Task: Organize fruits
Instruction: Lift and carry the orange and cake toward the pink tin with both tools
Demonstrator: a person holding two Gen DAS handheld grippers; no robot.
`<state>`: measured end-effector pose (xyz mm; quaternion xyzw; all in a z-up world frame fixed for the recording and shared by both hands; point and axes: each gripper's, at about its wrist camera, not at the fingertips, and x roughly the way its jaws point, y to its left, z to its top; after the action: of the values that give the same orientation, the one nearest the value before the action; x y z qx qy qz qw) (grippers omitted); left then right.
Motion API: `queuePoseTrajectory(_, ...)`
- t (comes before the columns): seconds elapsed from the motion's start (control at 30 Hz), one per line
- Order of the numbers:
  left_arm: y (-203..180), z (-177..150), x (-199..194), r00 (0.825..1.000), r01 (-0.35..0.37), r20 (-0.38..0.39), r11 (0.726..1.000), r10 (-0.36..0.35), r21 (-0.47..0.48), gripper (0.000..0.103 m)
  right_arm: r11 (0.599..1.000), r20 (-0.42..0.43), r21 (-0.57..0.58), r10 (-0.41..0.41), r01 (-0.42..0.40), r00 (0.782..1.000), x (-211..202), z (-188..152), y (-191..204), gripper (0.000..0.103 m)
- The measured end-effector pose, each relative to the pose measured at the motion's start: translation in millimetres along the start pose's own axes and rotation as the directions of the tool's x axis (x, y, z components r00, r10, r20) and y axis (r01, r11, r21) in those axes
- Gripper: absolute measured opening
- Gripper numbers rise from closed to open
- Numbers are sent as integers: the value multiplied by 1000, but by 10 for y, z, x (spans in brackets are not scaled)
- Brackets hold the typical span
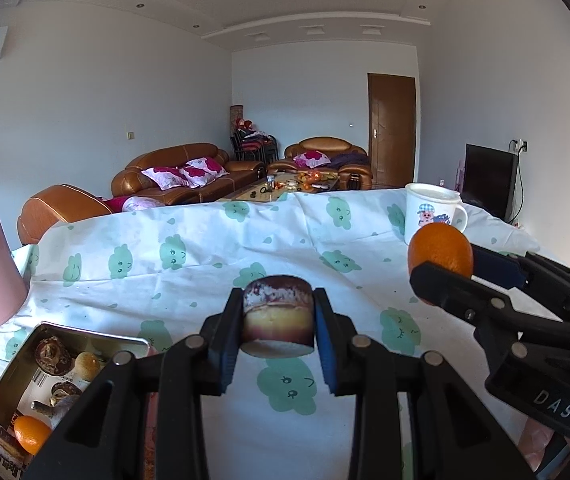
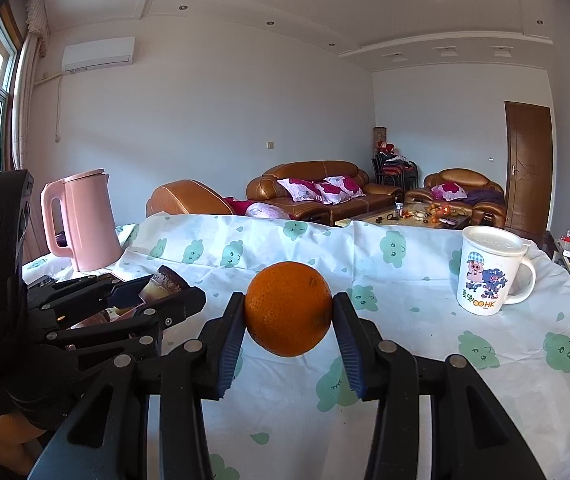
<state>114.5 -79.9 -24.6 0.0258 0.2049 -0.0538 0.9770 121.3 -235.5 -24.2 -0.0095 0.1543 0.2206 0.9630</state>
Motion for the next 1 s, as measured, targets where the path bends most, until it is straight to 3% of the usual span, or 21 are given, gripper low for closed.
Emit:
queuePoseTrajectory(0.47, -38, -14, -190, 996, -38, 80, 999, 37, 15, 35, 1000, 39, 6, -2, 1, 999, -133, -24, 6, 46)
queuePoseTrajectory(1.0, 28, -90, -336, 998, 5, 57, 1000, -5, -2, 35, 1000, 28, 4, 6, -6, 1000, -217, -45, 93, 46)
